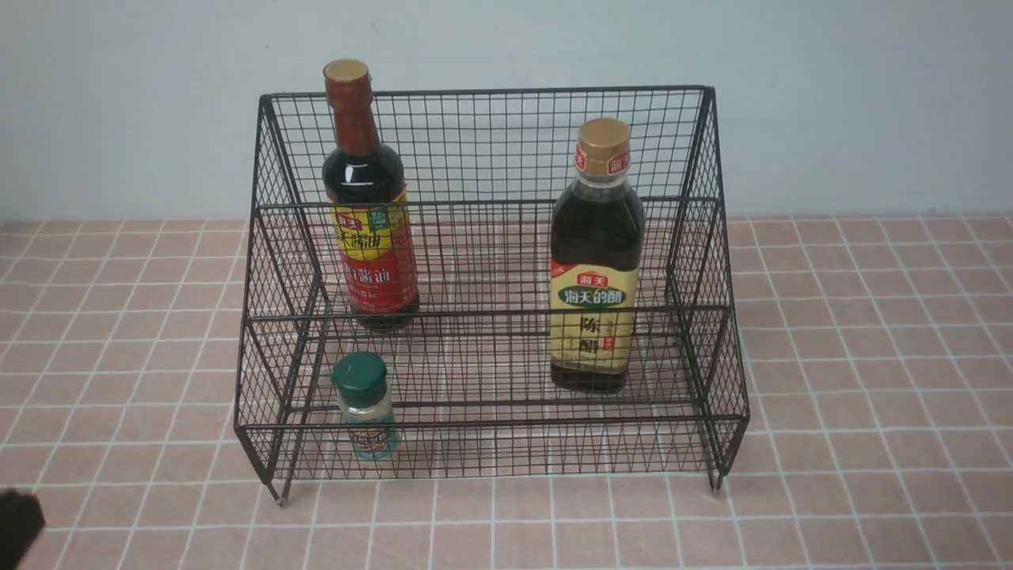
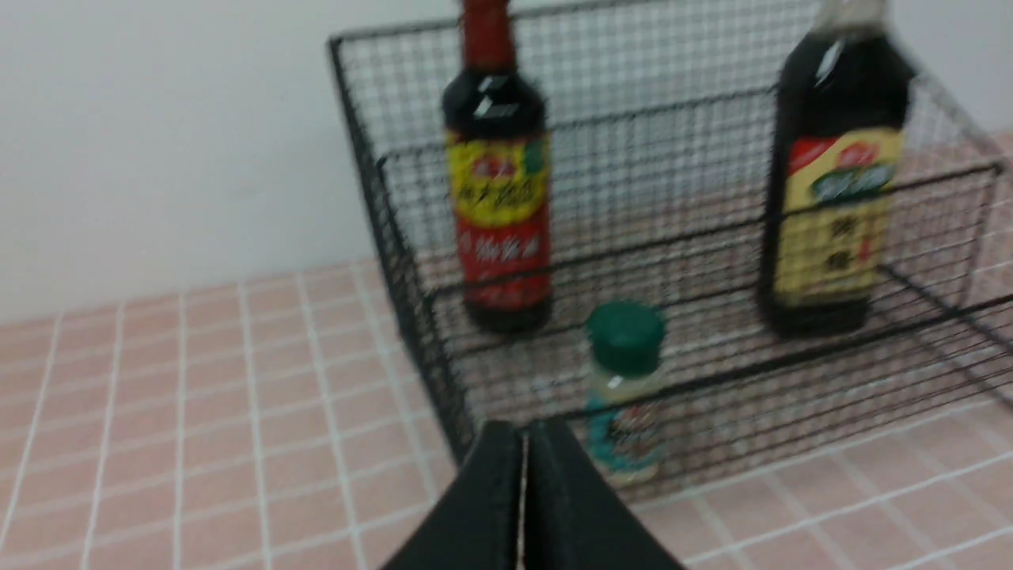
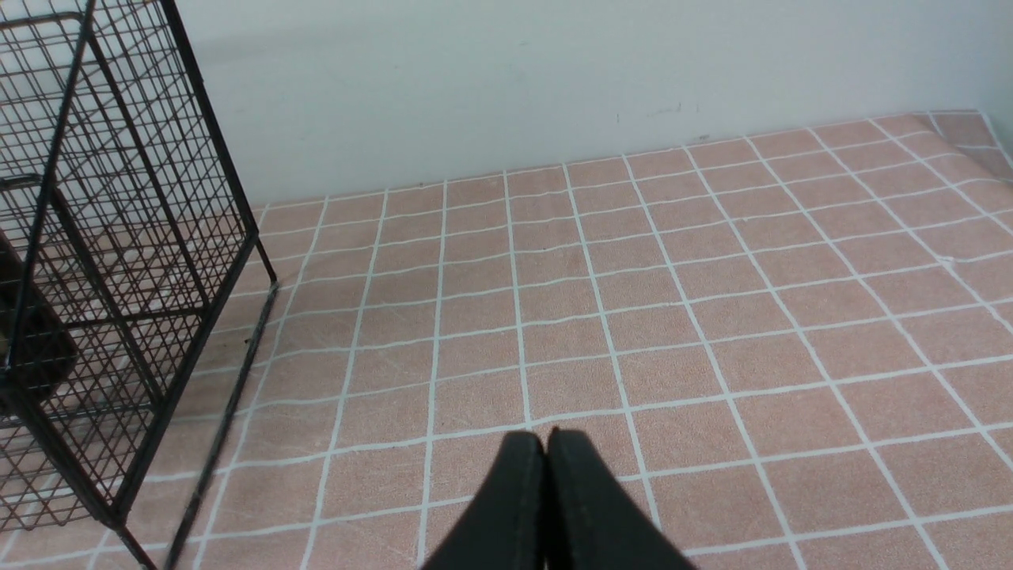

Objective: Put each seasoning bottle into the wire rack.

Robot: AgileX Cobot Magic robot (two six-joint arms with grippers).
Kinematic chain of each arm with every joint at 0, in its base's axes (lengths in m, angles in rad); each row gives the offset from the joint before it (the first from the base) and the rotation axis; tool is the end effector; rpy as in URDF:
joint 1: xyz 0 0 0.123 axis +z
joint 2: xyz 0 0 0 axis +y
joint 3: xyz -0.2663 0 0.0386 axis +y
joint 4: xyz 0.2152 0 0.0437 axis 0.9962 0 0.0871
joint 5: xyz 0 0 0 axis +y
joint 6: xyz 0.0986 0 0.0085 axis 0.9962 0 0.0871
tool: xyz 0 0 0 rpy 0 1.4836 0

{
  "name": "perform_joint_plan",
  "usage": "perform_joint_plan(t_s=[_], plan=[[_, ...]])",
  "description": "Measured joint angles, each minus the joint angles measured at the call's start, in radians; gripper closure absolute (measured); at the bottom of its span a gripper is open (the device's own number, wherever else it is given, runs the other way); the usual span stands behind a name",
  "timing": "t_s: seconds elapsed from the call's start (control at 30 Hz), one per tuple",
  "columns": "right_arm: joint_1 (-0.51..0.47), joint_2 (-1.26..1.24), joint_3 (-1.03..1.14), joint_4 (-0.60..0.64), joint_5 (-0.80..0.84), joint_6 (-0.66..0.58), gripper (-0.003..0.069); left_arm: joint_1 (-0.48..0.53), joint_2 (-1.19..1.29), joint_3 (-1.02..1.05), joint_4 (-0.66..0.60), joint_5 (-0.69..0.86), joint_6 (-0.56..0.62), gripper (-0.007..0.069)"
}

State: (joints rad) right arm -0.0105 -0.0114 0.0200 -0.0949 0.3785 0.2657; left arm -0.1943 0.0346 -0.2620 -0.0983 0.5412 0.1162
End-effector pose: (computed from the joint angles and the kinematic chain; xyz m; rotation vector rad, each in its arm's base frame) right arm 0.0433 -0.0039 0.1712 0.1995 1.8591 0.0825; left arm 0.0298 -0.0110 0.2398 0.2389 1.7819 -0.1616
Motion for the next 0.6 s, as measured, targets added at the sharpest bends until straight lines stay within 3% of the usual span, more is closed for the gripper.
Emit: perform_joint_plan(t_s=[0.1, 0.23, 0.43, 0.6], plan=[[0.000, 0.000, 0.000, 0.000, 0.000, 0.000, 0.0673, 0.105, -0.044, 0.152, 0.007, -0.029, 0.000, 0.0631], [0.000, -0.001, 0.000, 0.000, 0.003, 0.000, 0.0673, 0.164, -0.047, 0.270, 0.016, -0.077, 0.001, 0.0631], [0.000, 0.000, 0.000, 0.000, 0.003, 0.000, 0.0673, 0.158, -0.047, 0.284, 0.038, -0.147, -0.001, 0.0631], [0.000, 0.000, 0.000, 0.000, 0.003, 0.000, 0.0673, 0.088, -0.047, 0.285, 0.045, -0.151, -0.009, 0.0631]])
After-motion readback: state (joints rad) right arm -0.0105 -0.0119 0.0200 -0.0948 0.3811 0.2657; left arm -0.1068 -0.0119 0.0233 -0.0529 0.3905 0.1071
